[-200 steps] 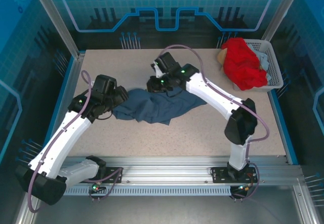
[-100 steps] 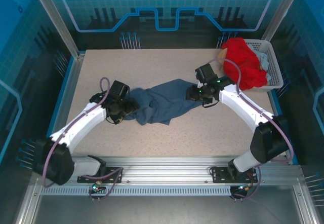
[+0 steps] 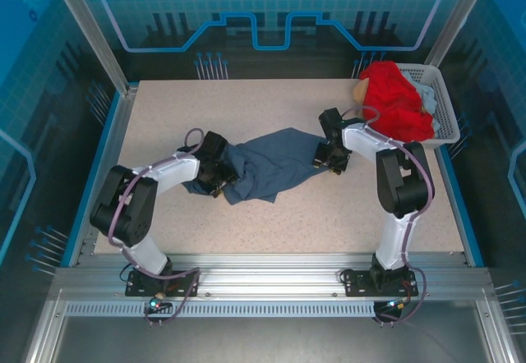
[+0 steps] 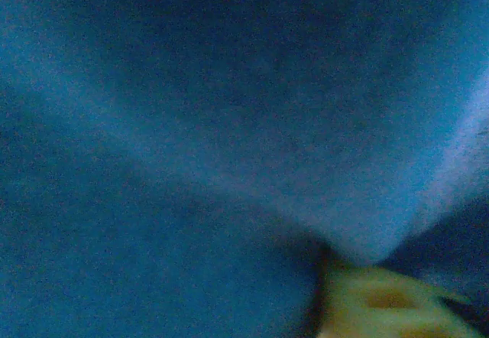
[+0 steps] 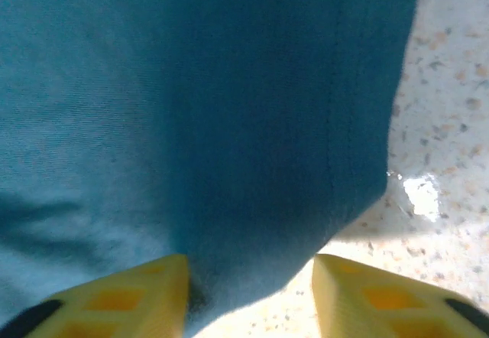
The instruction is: Fold and stack the t-shirts
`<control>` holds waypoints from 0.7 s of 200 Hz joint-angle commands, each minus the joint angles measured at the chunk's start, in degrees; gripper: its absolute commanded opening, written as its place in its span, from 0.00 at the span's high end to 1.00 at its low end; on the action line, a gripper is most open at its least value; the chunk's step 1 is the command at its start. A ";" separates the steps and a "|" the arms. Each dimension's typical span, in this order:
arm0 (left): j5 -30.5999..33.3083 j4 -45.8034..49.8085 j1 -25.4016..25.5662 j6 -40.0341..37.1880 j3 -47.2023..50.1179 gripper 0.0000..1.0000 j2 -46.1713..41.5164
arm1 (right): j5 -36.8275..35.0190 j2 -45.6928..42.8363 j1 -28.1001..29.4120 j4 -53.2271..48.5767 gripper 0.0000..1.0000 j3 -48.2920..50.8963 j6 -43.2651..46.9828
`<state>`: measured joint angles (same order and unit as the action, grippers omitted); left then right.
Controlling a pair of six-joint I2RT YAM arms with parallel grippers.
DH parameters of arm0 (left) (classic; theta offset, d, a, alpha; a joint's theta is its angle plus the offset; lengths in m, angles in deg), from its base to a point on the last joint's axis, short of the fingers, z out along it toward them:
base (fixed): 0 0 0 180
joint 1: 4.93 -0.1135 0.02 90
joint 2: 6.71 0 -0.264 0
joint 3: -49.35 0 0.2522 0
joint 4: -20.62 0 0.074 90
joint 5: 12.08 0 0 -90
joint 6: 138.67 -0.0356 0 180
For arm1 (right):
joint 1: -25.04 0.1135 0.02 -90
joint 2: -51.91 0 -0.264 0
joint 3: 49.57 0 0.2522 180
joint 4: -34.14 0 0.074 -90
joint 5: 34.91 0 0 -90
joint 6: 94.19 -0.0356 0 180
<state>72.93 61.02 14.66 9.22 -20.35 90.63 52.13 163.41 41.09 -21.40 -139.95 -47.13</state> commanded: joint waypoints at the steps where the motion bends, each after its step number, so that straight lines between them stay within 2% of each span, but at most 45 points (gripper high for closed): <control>1: 1.05 -0.65 -0.38 0.47 -3.28 1.00 0.21 | -0.24 1.05 -0.33 -0.25 0.81 -1.61 -2.92; 9: 2.51 0.13 -0.59 0.38 -3.70 1.00 -0.95 | -0.91 0.33 -0.37 -0.17 0.92 -1.83 -3.13; 18: 4.47 1.62 -0.61 -0.40 -4.35 1.00 -2.83 | -1.77 -1.04 -0.32 -0.17 1.00 -2.18 -3.01; 53: 9.69 10.88 -2.78 -5.96 -10.34 1.00 -9.99 | -5.18 -7.72 -0.46 -1.99 1.00 -6.45 0.34; 98: 4.72 16.46 -9.64 -8.37 -19.05 1.00 -12.52 | -3.47 -9.59 -1.71 -7.90 1.00 -19.92 4.46; 140: 3.32 20.47 -12.16 -11.88 -32.90 1.00 -9.65 | -0.25 -7.70 -3.23 -11.35 1.00 -34.93 6.08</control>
<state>77.28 76.71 3.56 1.31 -45.29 79.59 50.27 155.17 39.67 -28.07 -167.20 -43.32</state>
